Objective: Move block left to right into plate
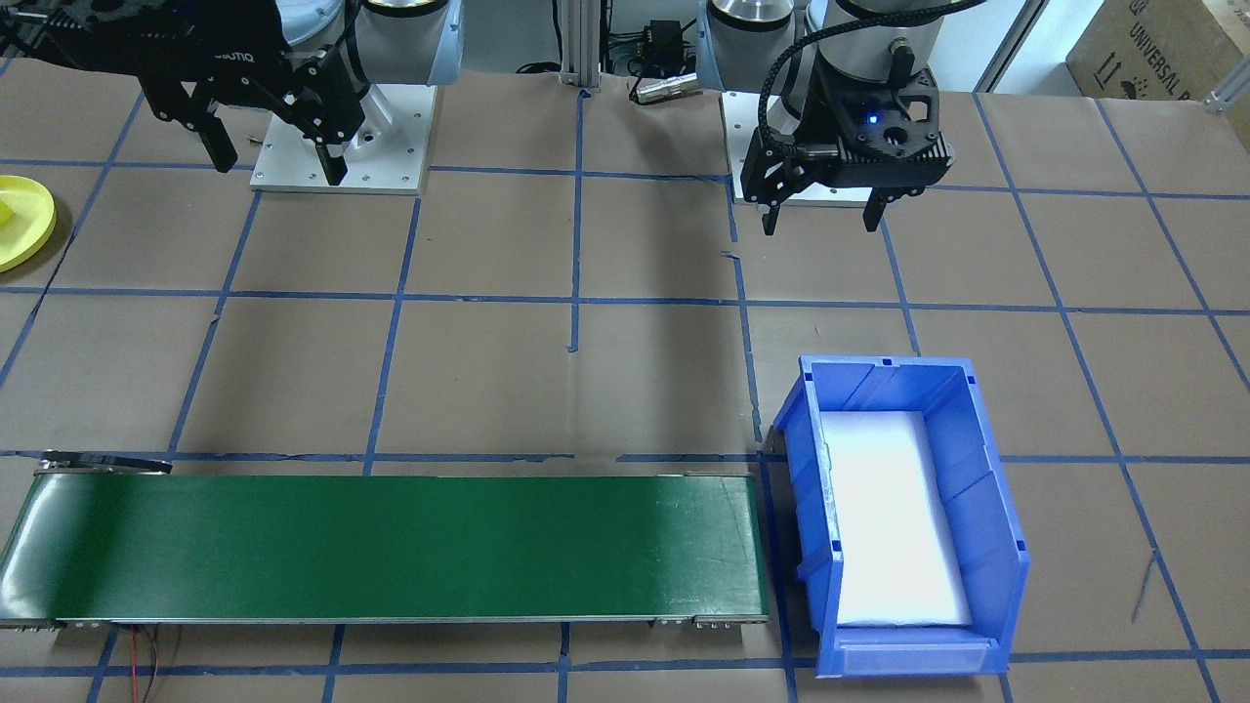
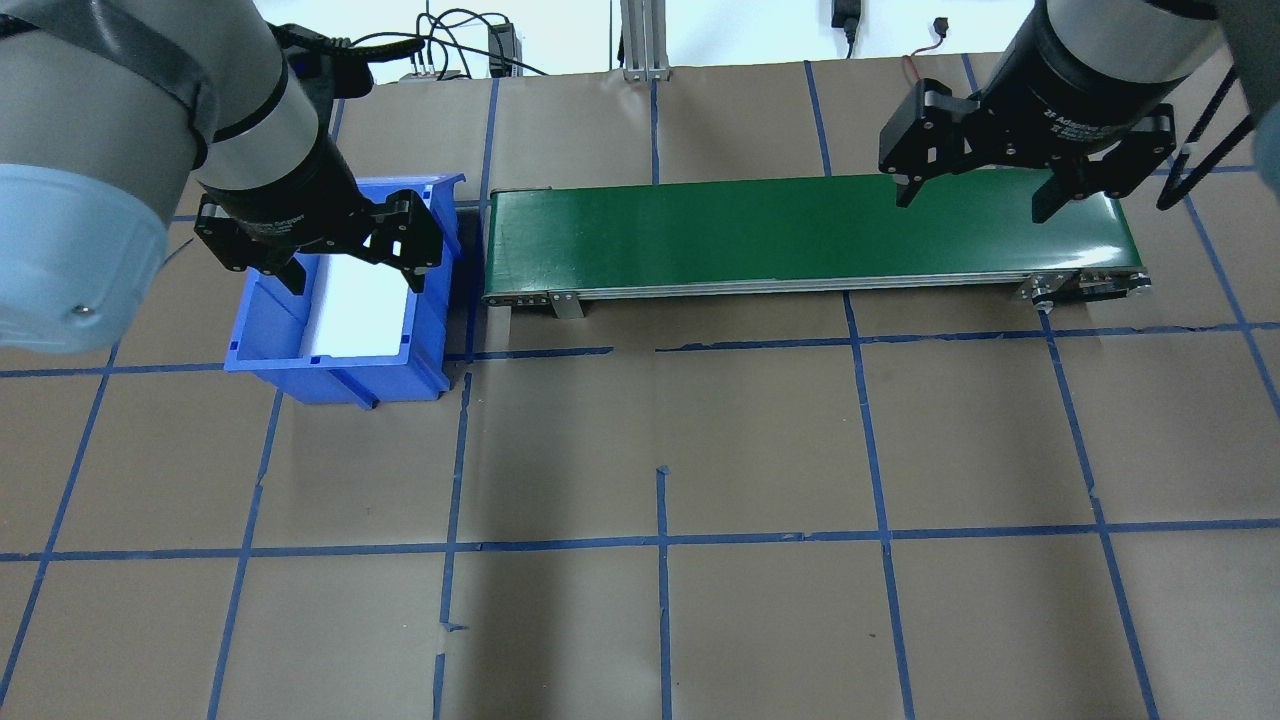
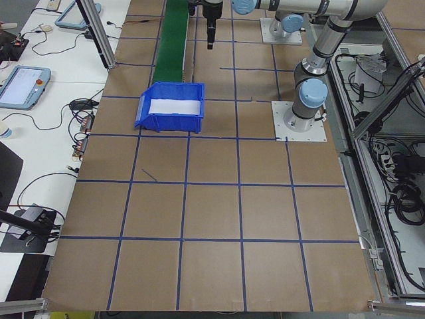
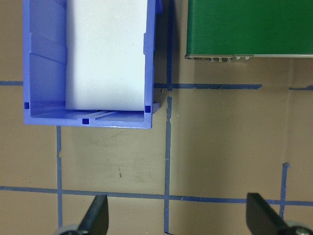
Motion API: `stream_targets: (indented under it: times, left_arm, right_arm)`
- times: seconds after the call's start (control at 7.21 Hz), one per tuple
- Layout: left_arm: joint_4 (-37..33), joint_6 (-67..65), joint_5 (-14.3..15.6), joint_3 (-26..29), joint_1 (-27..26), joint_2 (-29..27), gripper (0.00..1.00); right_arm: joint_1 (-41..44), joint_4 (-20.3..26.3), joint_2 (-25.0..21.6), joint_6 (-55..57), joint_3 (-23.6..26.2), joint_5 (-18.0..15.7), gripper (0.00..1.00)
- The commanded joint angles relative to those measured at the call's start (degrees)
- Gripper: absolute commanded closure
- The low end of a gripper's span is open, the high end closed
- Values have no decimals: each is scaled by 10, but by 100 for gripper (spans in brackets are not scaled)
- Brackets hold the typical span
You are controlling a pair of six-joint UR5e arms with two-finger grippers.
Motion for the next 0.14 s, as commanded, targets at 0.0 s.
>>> stream_targets:
  times: [0.0]
  left_arm:
    - [0,16,-23,-1,16,0,0]
  right_arm:
    - [0,0,0,-1,0,-1,0]
